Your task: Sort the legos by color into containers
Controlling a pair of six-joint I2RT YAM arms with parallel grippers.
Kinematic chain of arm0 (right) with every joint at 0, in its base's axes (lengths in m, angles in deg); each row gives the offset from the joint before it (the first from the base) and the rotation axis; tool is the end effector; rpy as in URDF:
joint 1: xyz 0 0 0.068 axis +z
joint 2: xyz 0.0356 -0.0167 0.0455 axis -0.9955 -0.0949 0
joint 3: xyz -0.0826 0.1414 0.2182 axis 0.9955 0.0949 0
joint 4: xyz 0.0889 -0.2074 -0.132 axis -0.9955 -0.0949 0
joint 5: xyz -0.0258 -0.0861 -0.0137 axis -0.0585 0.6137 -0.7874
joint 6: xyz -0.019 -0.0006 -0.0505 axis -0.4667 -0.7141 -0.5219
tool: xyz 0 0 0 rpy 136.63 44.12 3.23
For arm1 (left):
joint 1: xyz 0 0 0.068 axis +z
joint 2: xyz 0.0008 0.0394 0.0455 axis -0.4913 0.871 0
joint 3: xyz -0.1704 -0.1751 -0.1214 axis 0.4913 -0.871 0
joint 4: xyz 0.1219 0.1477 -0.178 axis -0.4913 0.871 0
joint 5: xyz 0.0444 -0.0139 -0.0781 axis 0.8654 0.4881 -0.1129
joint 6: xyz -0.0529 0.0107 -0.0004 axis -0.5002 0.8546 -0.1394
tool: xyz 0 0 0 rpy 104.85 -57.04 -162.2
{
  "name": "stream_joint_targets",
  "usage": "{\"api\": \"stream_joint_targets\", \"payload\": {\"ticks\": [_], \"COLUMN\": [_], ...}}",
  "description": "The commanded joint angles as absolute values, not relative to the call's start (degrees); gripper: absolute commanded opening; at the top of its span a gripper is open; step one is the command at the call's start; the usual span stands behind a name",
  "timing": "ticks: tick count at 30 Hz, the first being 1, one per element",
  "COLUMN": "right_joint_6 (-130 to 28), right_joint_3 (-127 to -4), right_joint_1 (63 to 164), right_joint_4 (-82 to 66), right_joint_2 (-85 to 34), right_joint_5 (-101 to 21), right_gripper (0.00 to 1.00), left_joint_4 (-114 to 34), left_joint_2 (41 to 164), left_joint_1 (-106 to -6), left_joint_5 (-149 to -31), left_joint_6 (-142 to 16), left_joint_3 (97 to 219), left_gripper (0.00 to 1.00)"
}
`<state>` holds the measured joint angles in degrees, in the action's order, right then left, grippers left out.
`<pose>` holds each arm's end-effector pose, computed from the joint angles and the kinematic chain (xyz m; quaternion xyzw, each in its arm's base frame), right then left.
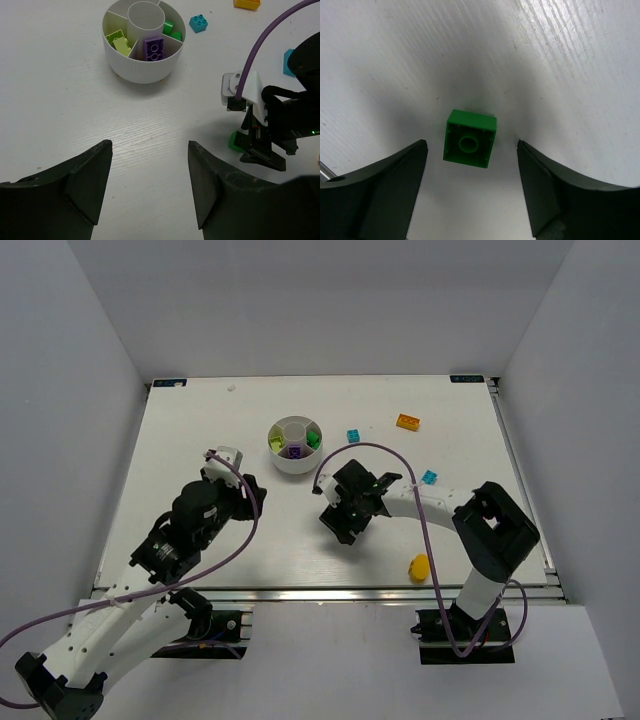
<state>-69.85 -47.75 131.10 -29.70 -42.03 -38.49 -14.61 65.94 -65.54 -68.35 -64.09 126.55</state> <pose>0.2269 0.2452 0.1685 -0.4849 0.8390 0.1229 0.2143 0.1323 -0.0862 0.3070 0.1008 0.8161 -0.1428 0.5508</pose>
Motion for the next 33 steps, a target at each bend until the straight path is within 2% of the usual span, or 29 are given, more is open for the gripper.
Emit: {"api": "stream_joint_targets", "payload": {"ticks": [1, 7, 8, 10, 12, 13, 21, 33], "right_joint_6": [-68.5, -69.0, -69.3, -69.9, -71.0, -71.5, -78.7, -70.2], "right_joint_3": [-48.3, -48.3, -48.4, -48.6, -49.4, -49.9, -62.7, -92.7], "right_joint_1": [131.6, 131.8, 131.6, 131.5, 131.3, 130.7, 124.2, 119.4], "right_joint_4": [-28.0, -27.5, -27.0, -26.9, -26.7, -26.7, -24.8, -25.7], "right_joint_2": [-42.1, -43.0, -42.6, -42.3, -41.6, -41.3, -37.5, -56.7], "right_joint_5": [-36.6, -36.5, -36.1, -35.8, -35.1, -34.5, -33.8, -45.8], "right_gripper": [0.74, 0.45, 0.34, 0.24, 0.05, 0.02, 0.00, 0.00], "left_joint_4": [-16.0, -16.0, -15.9, -15.9, -15.9, -15.6, -15.6, -15.1], "left_joint_2": [64.8, 64.6, 64.6, 64.5, 64.6, 64.4, 62.9, 61.4], "left_joint_1": [-65.4, -65.4, -65.4, -65.4, -65.4, -65.4, -65.4, -65.4], "left_joint_5": [-67.9, -68.4, -68.5, -68.4, -68.3, -68.1, -67.5, -66.0], "left_joint_6": [-65.0, -65.1, -65.0, -65.0, -65.0, -65.1, -65.3, -65.6], "left_joint_3": [125.9, 125.8, 125.9, 125.9, 125.9, 126.0, 125.9, 125.9], "left_gripper": [0.72, 0.72, 0.72, 0.72, 0.72, 0.72, 0.72, 0.72]}}
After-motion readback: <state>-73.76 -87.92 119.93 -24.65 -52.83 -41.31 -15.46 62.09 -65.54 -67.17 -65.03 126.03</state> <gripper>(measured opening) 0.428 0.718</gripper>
